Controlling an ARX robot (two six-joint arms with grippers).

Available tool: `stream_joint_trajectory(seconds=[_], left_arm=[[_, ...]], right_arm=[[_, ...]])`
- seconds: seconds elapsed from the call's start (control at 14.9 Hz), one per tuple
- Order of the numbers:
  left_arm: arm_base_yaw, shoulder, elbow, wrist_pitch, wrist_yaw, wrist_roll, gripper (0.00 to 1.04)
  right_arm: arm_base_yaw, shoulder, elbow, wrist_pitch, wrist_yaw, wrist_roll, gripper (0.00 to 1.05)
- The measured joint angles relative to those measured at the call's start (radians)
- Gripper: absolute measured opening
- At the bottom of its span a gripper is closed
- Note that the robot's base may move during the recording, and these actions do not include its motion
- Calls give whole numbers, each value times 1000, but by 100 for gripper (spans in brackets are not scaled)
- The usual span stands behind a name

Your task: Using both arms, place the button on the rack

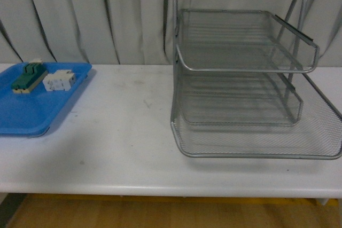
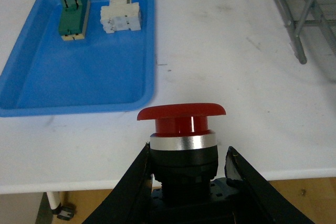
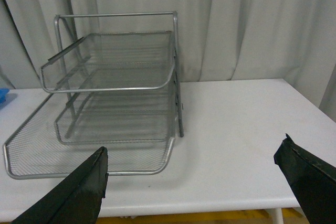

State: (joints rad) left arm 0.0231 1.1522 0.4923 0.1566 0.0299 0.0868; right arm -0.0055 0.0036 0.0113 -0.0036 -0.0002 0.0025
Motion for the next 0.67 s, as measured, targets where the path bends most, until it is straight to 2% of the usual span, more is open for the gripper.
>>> stream_joint_trajectory(seconds=[0.13,0.2,0.34,0.54,0.67], left_arm=[[0,0,0,-2,0,0,36],[-3,7,-10,47,14,7,36],[-116,116,23,174,77,64,36],[-283,404,216,178,128,128,36],[-369,565,357,154,126,159,36]], right_arm=[[0,0,0,1,0,0,98],[0,0,0,-3,4,0,98],[0,0,0,0,3,0,98],[0,0,0,0,3,0,98],[0,0,0,-1,3,0,98]])
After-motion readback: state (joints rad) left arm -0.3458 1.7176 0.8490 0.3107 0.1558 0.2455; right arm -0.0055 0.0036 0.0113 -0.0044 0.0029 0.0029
